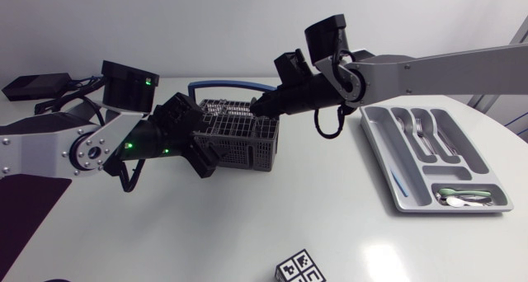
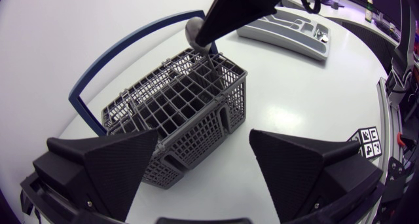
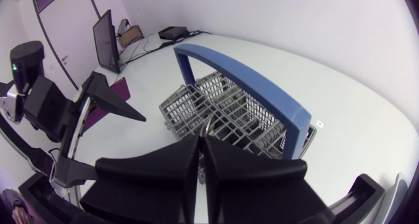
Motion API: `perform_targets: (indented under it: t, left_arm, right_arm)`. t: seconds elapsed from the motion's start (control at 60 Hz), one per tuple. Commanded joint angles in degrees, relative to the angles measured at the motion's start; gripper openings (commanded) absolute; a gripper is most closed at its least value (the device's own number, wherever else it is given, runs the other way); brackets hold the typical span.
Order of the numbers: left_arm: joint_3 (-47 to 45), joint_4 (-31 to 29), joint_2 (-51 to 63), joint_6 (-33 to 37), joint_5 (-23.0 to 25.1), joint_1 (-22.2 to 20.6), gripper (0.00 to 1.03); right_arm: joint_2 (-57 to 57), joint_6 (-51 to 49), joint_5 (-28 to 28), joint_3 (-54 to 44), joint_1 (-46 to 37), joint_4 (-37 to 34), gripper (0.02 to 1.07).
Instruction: Transfer all utensils from the basket to the drawer tray.
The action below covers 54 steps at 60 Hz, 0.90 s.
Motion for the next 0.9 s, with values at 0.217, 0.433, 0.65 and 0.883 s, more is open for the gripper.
perform_targets:
  t: [0.217,0.433,0.65,0.883]
  left_arm:
    - [-2.0,0.3,0.5,-0.3,0.2,0.1,0.98]
    - [-2.1,0.1,-0.1,-0.3,0.1,0.2,0.98]
    - [-1.9,-1.5,-2.2,0.0,0.1,3.6,0.98]
    - [-1.6,-3.1,-3.7,0.0,0.2,5.8,0.98]
  right_arm:
    - [-7.4,2.5,-5.2,-5.7,-1.7,5.7,0.08]
    - [-13.1,3.6,-6.8,-8.7,-3.6,7.7,0.08]
    - [-21.0,-3.8,-5.9,-10.1,-8.9,-5.3,0.08]
    - [-28.1,-21.7,-4.0,-14.0,-23.2,-23.6,0.08]
